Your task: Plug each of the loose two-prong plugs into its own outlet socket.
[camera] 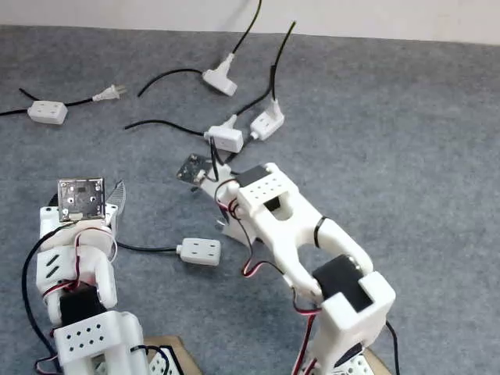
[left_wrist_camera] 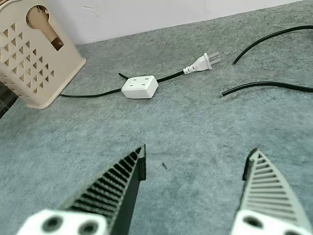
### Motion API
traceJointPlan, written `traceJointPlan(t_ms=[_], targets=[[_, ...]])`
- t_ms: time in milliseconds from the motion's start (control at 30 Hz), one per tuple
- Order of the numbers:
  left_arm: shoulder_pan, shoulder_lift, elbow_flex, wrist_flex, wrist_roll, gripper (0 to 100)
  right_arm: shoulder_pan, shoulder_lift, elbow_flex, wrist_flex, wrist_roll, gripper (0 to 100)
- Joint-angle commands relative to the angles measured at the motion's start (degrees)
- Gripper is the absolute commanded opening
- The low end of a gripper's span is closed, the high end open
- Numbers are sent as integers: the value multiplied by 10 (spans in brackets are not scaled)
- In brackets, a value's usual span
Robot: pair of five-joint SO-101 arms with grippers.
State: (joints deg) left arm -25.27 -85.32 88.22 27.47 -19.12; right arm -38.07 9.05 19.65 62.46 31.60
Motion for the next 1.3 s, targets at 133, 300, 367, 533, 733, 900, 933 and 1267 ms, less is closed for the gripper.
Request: traceJointPlan(t_ms=[133, 300, 367, 533, 733, 900, 933, 1267], targets=[[48, -1, -54, 74, 48, 316, 17, -297, 70, -50, -47, 8], [106, 4, -115, 169, 58, 316, -44, -443, 258, -160, -85, 8], [130, 32, -141, 197, 65, 316, -49, -446, 298, -172, -91, 8], [176, 188, -235, 229, 119, 316, -75, -451, 312, -184, -93, 8], [191, 401, -368, 257, 142, 316, -92, -452, 308, -210, -105, 8], [211, 456, -400, 262, 146, 316, -89, -452, 308, -212, -105, 8], [212, 457, -400, 261, 150, 316, -89, -452, 308, -212, -105, 8], [230, 457, -464, 328, 152, 316, -42, -444, 307, -220, -106, 8]])
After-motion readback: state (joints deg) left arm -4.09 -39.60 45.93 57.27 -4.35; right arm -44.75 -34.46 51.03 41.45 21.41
